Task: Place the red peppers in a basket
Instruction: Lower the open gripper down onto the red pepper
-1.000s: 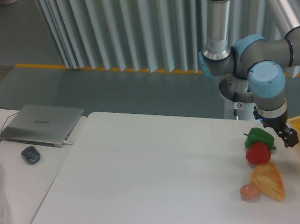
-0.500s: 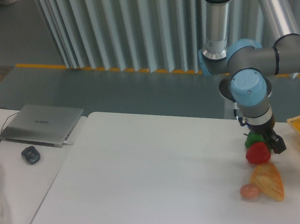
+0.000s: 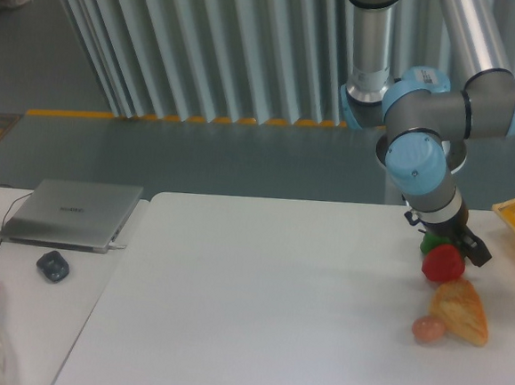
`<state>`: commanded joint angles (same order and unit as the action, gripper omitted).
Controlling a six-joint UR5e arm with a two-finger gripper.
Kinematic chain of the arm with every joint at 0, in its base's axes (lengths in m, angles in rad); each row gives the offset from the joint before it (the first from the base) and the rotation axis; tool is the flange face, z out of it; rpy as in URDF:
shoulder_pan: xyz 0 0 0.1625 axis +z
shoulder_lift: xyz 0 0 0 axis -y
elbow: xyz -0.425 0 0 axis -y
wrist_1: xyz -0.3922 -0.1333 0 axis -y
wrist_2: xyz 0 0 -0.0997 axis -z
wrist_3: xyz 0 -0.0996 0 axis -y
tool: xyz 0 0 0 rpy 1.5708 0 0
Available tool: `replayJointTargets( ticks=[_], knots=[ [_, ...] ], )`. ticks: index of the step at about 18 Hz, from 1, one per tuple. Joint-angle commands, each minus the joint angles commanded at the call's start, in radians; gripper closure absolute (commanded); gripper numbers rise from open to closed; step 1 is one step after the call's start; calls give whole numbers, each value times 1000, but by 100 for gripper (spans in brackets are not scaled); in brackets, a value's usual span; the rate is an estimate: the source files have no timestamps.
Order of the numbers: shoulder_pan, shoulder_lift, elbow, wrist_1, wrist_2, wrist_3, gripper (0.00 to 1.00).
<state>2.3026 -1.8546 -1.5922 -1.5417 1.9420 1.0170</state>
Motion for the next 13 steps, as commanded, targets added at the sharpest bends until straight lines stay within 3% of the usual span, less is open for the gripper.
replayJointTargets(
  ticks=[5,13],
  knots=[
    [-38,-31,0,-2,2,-40,0],
    [-37,-44,-6,-5,-6,-38,0]
  ],
)
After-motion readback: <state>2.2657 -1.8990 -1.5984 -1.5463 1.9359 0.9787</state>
